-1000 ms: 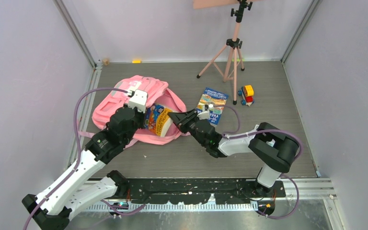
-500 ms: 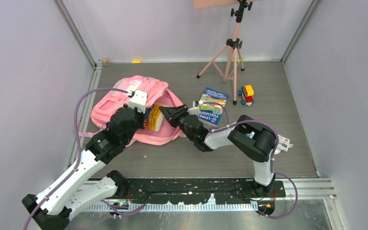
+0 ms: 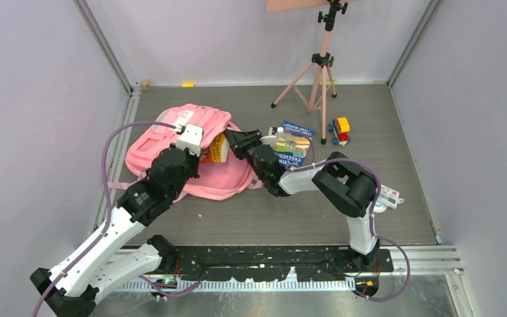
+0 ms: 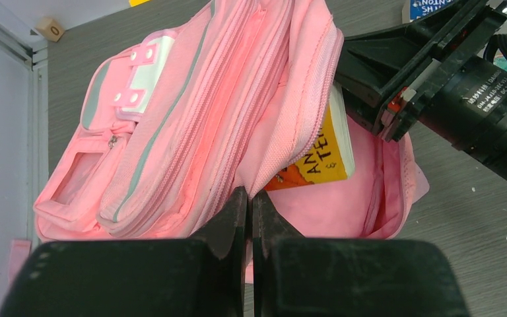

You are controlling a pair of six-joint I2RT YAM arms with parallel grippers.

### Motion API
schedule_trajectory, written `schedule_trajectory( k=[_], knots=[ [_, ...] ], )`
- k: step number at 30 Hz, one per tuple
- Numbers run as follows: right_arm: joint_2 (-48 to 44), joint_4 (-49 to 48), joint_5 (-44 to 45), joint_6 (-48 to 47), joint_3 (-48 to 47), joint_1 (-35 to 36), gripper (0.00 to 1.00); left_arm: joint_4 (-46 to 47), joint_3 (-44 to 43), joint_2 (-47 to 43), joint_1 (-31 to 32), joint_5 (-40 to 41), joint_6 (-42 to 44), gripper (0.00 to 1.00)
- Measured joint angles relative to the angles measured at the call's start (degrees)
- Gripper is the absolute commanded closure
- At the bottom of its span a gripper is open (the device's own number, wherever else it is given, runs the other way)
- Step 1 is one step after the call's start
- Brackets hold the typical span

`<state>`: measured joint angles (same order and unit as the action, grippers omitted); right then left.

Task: Pack the student bag
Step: Place the book in the student bag.

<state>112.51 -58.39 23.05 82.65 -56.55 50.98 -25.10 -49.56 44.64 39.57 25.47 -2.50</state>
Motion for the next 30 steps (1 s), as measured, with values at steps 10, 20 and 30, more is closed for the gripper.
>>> schedule_trajectory(
  k=[10, 20, 30],
  knots=[
    [3.78, 4.55, 4.37, -2.29, -5.97, -0.72, 0.99, -0.02, 0.0, -0.33, -0.02, 0.07, 0.07, 1.0],
    [13.79, 13.92, 6.45, -5.92, -20.96, 2.16, 0.99, 0.0, 0.0, -0.44, -0.02, 0.24, 0.13, 1.0],
    [17.4, 19.63, 6.25, -10.34, -25.86, 2.93, 0.68, 0.0, 0.0, -0.44, -0.02, 0.24, 0.17, 1.0]
  ],
)
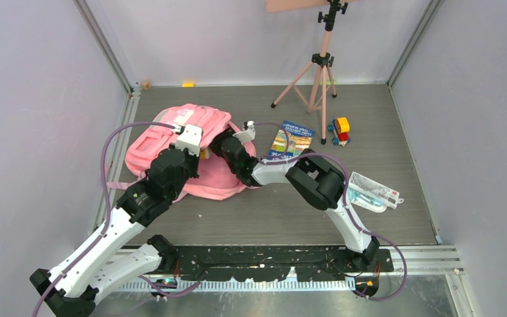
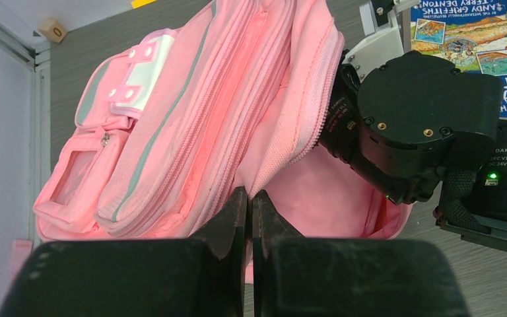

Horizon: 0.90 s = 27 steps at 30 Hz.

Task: Pack the student bag
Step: Place the book in the student bag.

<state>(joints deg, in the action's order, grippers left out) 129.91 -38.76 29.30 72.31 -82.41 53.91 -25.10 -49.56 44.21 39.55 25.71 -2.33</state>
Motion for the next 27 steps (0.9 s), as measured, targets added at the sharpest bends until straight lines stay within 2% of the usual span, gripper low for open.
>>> schedule_trajectory(
  k=[5, 7, 17, 27],
  knots=[
    [-0.11, 1.16, 0.52, -6.6, 0.02, 0.31, 0.44, 0.0, 0.0, 0.0, 0.02, 0.0, 0.0, 1.0],
    [-0.11, 1.75, 0.66, -9.94, 0.35, 0.31, 0.38, 0.0, 0.0, 0.0, 0.02, 0.0, 0.0, 1.0],
    [-6.67, 3.39, 1.46, -22.95, 6.71, 1.27, 0.26, 0.0, 0.0, 0.0, 0.02, 0.0, 0.0, 1.0],
    [-24.0, 9.09, 3.23, -35.76, 16.0, 1.6, 0.17, 0.02, 0.09, 0.02, 0.02, 0.07, 0.11, 1.0]
  ],
)
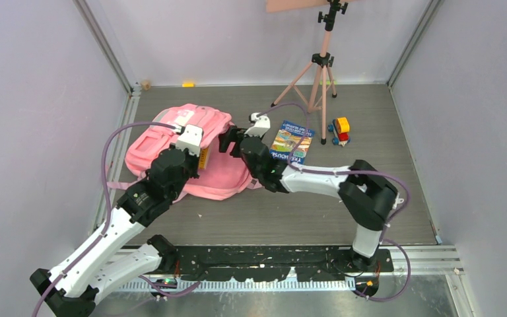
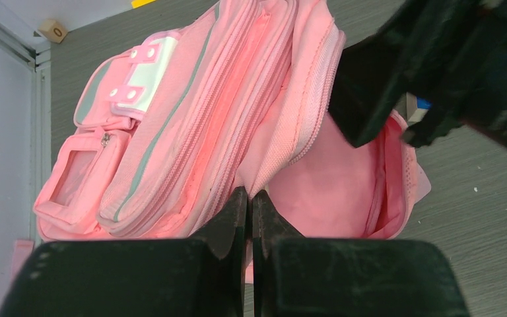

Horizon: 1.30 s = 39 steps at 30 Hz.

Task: Pack the student bag
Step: Place the book in the student bag, then pick up the book from the center of the board.

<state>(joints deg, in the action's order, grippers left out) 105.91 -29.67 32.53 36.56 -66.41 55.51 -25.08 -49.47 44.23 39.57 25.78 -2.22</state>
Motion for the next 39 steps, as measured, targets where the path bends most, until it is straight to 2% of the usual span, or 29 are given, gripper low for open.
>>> schedule_trajectory(
  k=[3, 9, 10, 12, 16, 19, 24, 33, 39],
  knots=[
    [-6.64, 4.79, 1.29, -4.07, 2.62, -0.2, 0.13, 0.02, 0.11, 0.0, 0.0, 0.04, 0.2, 1.0],
    [-17.53, 23.17, 3.15, -9.79, 3.45, -3.93, 0.1, 0.07, 0.11, 0.02, 0.0, 0.09, 0.74, 1.0],
    [-18.8, 27.17, 3.56, -10.34, 3.43, -5.49, 0.07, 0.07, 0.11, 0.0, 0.0, 0.09, 0.79, 1.0],
    [-20.11, 32.92, 4.35, -10.8, 3.41, -8.17, 0.02, 0.09, 0.11, 0.0, 0.0, 0.11, 0.87, 1.0],
    [-19.98, 44.04, 6.67, -10.69, 2.95, -12.63, 0.01, 0.09, 0.11, 0.02, 0.0, 0.11, 0.96, 1.0],
    [-17.92, 50.97, 8.17, -10.47, 0.98, -13.25, 0.0, 0.11, 0.11, 0.02, 0.0, 0.11, 0.96, 1.0],
    [-11.3, 55.6, 8.35, -9.51, -4.7, -12.85, 0.01, 0.11, 0.11, 0.02, 0.0, 0.11, 0.98, 1.0],
    [5.51, 61.57, 9.62, -5.44, -20.35, -12.59, 0.0, 0.13, 0.11, -0.02, 0.0, 0.11, 1.01, 1.0],
    [11.91, 64.02, 10.27, -3.74, -23.28, -12.48, 0.0, 0.13, 0.11, -0.09, 0.0, 0.11, 1.01, 1.0]
  ],
)
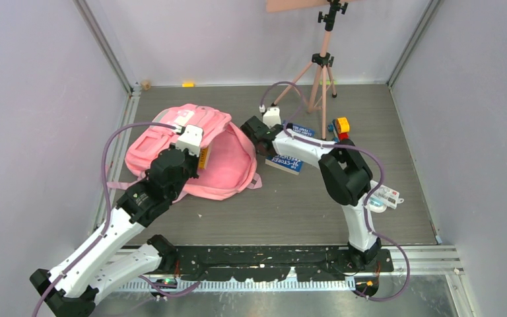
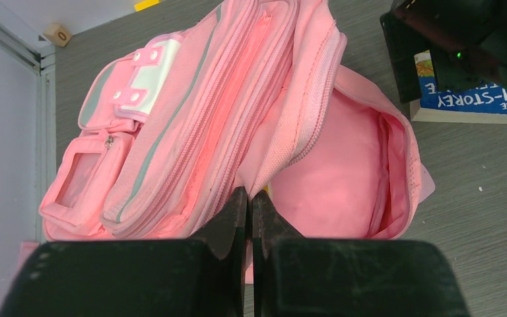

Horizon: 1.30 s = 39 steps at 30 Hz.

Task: Pack the student bag
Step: Pick up the book from the center of the board.

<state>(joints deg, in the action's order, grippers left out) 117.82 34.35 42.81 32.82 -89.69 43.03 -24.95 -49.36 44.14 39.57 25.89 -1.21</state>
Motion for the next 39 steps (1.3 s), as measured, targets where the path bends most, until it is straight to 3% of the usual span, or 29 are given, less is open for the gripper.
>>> schedule_trajectory(
  k=[7, 12, 14, 18, 22, 23, 25, 31, 34, 36, 39],
  knots=[
    [4.17, 2.84, -0.13, 1.64, -0.74, 0.0, 0.02, -0.02, 0.02, -0.26, 0.0, 0.02, 0.02, 1.0],
    [3.37, 0.81, -1.07, 2.73, 2.03, 0.0, 0.11, 0.0, 0.02, -0.26, 0.0, 0.02, 0.02, 1.0],
    [2.69, -0.31, -1.49, 3.1, 3.34, 0.0, 0.19, 0.0, 0.02, -0.26, 0.0, 0.02, 0.02, 1.0],
    [1.81, -1.88, -1.75, 3.13, 4.85, 0.02, 0.45, 0.0, 0.02, -0.26, 0.0, 0.02, 0.02, 1.0],
    [-1.33, -5.44, -2.71, 3.54, 8.57, 0.33, 0.76, 0.0, 0.02, -0.24, 0.0, 0.0, 0.02, 1.0],
    [-2.16, -6.14, -3.06, 3.56, 9.4, 0.33, 0.92, 0.0, 0.02, -0.24, 0.0, -0.02, 0.02, 1.0],
    [-4.04, -7.78, -3.56, 3.41, 11.3, 0.24, 0.99, 0.0, 0.04, -0.22, 0.0, -0.2, 0.04, 1.0],
    [-9.46, -13.35, -6.51, 2.91, 17.88, -0.81, 1.0, 0.0, 0.09, 0.66, 0.0, -1.42, 0.17, 1.0],
    [-13.86, -17.64, -9.51, 2.19, 23.37, -1.29, 1.0, 0.0, 0.09, 1.33, 0.0, -2.95, 0.15, 0.85],
    [-17.09, -19.85, -11.3, 1.64, 26.71, -1.57, 1.0, -0.04, 0.09, 1.77, -0.02, -4.5, -0.15, 0.62],
    [-22.4, -22.01, -13.42, 1.05, 30.91, -1.75, 1.0, 0.37, -0.26, 2.62, 0.04, -8.48, -1.33, 0.39]
  ],
)
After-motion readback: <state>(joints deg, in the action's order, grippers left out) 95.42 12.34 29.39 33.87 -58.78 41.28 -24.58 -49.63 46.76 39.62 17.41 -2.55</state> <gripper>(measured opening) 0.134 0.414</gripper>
